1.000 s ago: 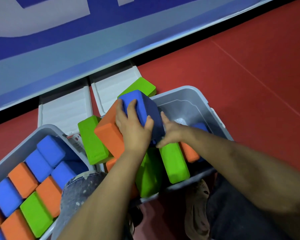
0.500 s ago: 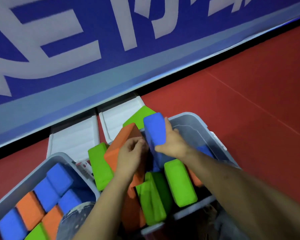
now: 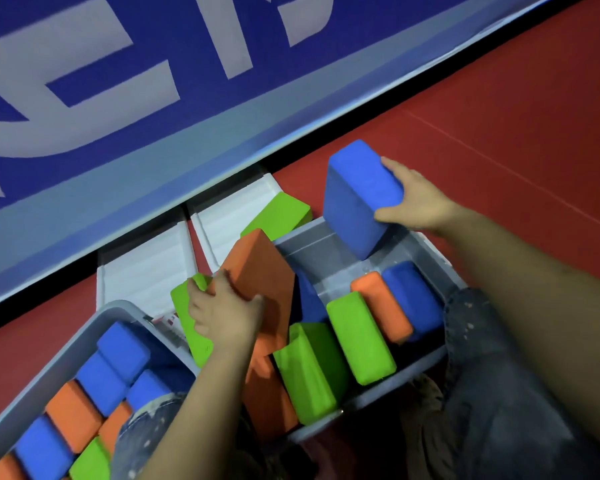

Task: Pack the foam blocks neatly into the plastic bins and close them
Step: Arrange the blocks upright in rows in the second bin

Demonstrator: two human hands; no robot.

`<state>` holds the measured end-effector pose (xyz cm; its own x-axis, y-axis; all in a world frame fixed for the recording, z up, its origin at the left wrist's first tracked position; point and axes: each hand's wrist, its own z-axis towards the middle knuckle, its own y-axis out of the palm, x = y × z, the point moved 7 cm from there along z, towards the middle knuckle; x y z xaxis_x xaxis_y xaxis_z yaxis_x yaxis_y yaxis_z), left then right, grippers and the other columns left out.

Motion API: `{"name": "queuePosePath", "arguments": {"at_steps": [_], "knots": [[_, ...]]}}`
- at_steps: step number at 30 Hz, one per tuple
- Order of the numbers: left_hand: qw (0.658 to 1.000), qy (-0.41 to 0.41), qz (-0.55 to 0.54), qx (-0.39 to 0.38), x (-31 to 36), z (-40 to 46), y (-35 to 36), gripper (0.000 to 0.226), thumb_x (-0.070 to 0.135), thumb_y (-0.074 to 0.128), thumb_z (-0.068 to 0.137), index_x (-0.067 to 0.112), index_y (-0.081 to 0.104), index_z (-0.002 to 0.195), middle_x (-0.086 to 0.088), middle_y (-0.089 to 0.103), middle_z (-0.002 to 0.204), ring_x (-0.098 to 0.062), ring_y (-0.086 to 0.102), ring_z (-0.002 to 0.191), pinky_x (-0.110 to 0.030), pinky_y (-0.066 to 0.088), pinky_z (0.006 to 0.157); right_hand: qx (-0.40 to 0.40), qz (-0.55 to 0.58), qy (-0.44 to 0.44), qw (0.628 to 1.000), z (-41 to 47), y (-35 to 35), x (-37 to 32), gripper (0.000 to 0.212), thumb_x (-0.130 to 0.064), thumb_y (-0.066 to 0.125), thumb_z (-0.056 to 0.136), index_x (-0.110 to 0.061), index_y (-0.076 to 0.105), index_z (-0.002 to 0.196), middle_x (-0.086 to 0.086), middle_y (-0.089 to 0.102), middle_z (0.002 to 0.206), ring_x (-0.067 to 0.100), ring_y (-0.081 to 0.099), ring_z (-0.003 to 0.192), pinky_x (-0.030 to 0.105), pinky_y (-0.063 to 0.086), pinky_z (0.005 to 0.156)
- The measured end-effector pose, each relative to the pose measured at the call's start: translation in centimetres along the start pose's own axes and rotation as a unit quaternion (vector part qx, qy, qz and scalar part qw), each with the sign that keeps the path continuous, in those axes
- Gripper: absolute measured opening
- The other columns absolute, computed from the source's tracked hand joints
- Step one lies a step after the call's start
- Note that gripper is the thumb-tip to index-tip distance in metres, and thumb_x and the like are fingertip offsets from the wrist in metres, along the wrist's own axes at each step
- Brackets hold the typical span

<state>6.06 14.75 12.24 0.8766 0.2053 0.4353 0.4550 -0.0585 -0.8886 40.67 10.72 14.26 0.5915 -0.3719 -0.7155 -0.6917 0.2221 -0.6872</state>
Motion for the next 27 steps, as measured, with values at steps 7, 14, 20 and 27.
{"name": "queuePosePath", "arguments": {"at_steps": [7, 14, 20, 27], "knots": [[0.995, 0.001, -0.079, -0.053, 1.3, -0.3, 1.3, 0.076, 0.017, 0.069, 0.075, 0.036, 0.036, 0.141, -0.016, 0.0, 0.155, -0.05, 0.037, 0.126, -0.044, 0.035, 0.106, -0.062, -0.038, -0.022, 0.997, -0.1, -0.7, 1.6, 0.103, -0.031, 0.072, 0.059, -0.027, 0.022, 0.149, 0.009, 0.036, 0.145, 0.022, 0.039, 0.131, 0.021, 0.03, 0.101], [0.982, 0.091, -0.164, 0.008, 5.5, -1.2, 0.4, 0.07, 0.032, 0.069, 0.071, 0.03, 0.043, 0.136, -0.014, 0.025, 0.141, -0.038, 0.038, 0.124, -0.038, 0.032, 0.106, -0.098, -0.049, -0.044, 0.993, -1.1, 1.0, 3.9, 0.103, -0.013, 0.077, 0.067, -0.026, 0.019, 0.15, 0.003, 0.032, 0.145, 0.012, 0.032, 0.133, 0.008, 0.019, 0.099], [0.97, 0.119, -0.199, -0.069, 6.8, -1.1, 2.3, 0.072, 0.037, 0.076, 0.076, 0.03, 0.041, 0.139, -0.009, 0.03, 0.135, -0.025, 0.045, 0.123, -0.029, 0.035, 0.106, -0.095, -0.077, 0.019, 0.992, -1.4, 2.3, 6.1, 0.106, -0.017, 0.074, 0.068, -0.036, 0.009, 0.15, 0.008, 0.029, 0.141, 0.027, 0.039, 0.128, 0.028, 0.036, 0.104], [0.975, 0.08, -0.19, -0.084, 6.8, -0.9, 3.5, 0.082, 0.042, 0.071, 0.08, 0.023, 0.029, 0.148, -0.013, 0.03, 0.143, -0.029, 0.042, 0.129, -0.034, 0.031, 0.108, -0.045, -0.161, 0.119, 0.979, -0.4, 1.7, 4.9, 0.104, -0.034, 0.072, 0.07, -0.024, 0.007, 0.15, 0.021, 0.035, 0.131, 0.04, 0.051, 0.112, 0.033, 0.044, 0.089]]}}
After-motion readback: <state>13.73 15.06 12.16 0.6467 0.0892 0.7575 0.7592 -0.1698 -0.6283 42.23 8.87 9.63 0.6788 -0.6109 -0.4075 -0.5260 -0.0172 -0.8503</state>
